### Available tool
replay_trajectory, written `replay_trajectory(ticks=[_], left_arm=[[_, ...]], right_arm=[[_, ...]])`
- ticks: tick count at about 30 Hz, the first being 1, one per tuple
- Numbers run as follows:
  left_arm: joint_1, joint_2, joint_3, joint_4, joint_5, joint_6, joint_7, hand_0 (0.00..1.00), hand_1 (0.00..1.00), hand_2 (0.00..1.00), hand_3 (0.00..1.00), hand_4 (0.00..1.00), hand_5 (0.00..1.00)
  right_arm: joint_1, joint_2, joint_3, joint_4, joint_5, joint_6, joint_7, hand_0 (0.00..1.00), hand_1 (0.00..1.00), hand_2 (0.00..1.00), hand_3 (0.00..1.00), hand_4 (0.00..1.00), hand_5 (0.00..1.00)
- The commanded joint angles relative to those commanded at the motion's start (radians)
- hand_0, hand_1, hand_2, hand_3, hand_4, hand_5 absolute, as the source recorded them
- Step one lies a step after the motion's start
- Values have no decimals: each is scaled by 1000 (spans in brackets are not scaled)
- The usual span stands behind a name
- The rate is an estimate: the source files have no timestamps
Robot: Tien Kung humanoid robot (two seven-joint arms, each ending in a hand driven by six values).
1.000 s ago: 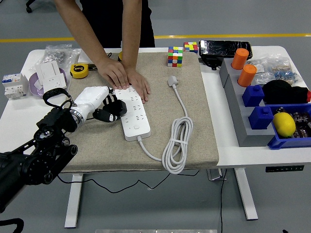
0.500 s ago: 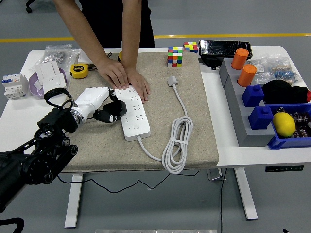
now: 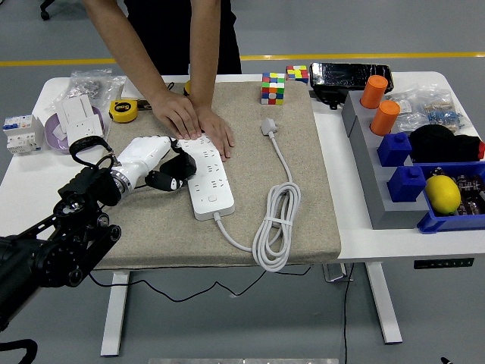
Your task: Pick up the plug,place it near the board,insert it into the board,press the button
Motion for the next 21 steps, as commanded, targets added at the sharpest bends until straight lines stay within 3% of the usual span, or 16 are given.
replay_trajectory(ticks=[6,7,12,13,18,19,21], left_arm=[[4,3,1,-4,-9,-17,0,764,833,742,657,824,136],[4,4,1,-3,-12,-20,0,783,851,766,774,998,268],[5,3,-4,-1,-29,-31,-4,783,851,766,774,998,268],[5,3,-4,0,-34,-32,-5,846,916,855,842,998,408],[5,2,-7,3,-60,-36,-11,846,916,855,842,998,408],[5,2,-8,3,-64,-37,-13,879,961,915,899,998,529],[6,2,-10,3,-70,-39,-15,879,961,915,899,998,529]], right_arm=[[-2,0,-1,0,-1,0,-1,849,759,746,779,998,882],[-2,0,-1,0,-1,0,-1,850,759,746,780,998,881],[-2,0,-1,0,-1,1,-1,850,759,746,780,998,881],[-2,0,-2,0,-1,1,-1,850,758,747,779,998,880],[-3,0,-3,0,0,1,-1,850,758,747,779,998,880],[-3,0,-3,0,-1,1,-2,850,759,746,780,998,880],[-3,0,-3,0,-1,2,-1,850,759,746,780,998,880]])
